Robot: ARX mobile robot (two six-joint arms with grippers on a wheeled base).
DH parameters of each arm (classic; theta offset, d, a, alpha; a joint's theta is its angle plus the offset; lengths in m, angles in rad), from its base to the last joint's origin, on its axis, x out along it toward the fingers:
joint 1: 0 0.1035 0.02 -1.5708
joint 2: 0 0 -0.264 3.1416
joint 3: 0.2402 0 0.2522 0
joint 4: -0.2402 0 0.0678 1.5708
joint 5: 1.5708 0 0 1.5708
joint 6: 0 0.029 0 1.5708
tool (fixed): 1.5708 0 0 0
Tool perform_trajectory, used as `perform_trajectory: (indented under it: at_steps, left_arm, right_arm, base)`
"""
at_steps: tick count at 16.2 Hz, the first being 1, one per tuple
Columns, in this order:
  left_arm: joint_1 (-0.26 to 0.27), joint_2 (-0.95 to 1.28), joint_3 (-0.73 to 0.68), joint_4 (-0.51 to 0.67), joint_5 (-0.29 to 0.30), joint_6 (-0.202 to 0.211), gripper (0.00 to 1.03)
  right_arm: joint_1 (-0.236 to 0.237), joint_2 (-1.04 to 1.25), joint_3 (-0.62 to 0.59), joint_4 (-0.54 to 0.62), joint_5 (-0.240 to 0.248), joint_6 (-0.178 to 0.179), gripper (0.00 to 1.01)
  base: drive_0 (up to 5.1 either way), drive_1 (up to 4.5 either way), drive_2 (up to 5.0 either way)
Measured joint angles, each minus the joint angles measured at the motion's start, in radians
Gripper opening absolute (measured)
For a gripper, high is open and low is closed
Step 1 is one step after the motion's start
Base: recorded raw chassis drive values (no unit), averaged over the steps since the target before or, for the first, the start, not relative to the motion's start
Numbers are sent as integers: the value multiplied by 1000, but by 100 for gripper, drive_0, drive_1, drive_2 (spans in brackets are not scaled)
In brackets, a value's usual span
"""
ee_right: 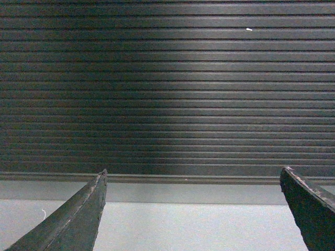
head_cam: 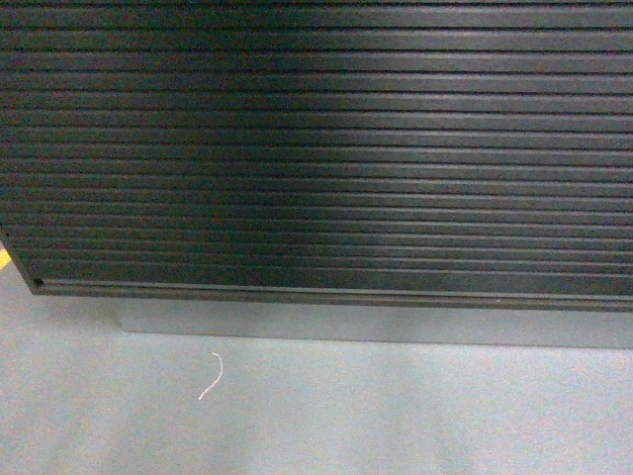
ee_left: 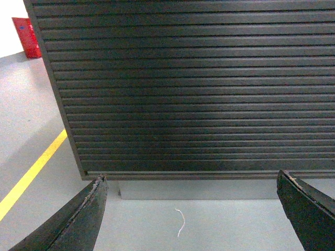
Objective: Place dark red mango on scale at checkout
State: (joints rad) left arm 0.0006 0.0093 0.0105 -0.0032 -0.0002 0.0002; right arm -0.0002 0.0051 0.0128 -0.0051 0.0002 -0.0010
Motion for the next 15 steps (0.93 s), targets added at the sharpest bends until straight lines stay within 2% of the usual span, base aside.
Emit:
perform_trajectory:
  at_steps: [15]
  left_arm:
    - [0, 0, 0, 0, 0, 0, 98]
  right_arm:
    - [0, 0, 0, 0, 0, 0, 98]
  base:
    - [-4, 242, -250]
